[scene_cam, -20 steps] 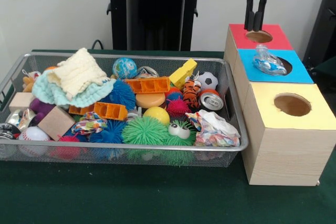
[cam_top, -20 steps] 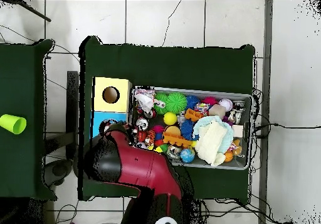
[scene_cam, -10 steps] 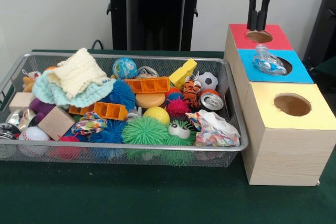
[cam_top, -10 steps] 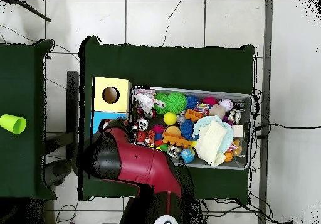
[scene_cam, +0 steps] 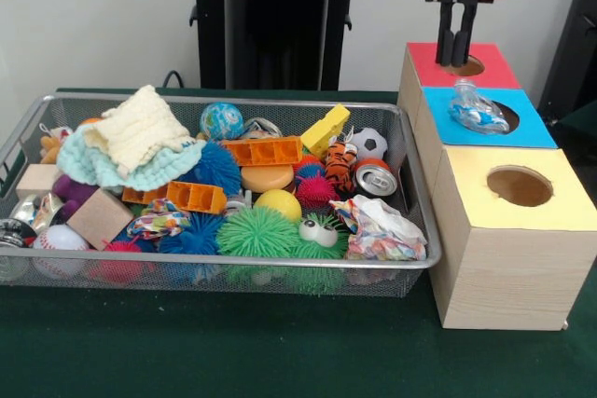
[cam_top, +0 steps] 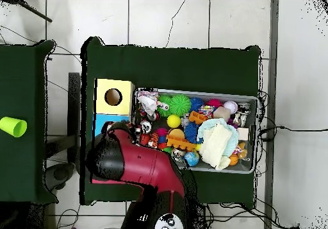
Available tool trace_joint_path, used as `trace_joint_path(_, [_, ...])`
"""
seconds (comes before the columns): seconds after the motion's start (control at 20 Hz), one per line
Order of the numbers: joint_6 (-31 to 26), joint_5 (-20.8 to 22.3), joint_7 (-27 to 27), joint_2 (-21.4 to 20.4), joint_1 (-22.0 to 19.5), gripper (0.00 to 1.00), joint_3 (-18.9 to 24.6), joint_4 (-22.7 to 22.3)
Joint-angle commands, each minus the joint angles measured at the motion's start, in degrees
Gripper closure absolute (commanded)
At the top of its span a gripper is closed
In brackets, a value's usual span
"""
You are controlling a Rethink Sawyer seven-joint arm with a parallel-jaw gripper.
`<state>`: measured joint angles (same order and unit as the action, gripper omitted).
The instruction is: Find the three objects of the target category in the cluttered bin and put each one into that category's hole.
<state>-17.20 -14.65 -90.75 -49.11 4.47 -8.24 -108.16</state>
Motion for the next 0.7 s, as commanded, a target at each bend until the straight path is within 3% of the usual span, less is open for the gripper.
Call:
trace_joint_path(0.05, [0.22,0.73,-9.28,3.95,-0.63,1.0,3.89,1.17])
trace_joint_path(0.7, [0.35,0.06,-10.23,3.93,0.08,1.0,3.6,0.9])
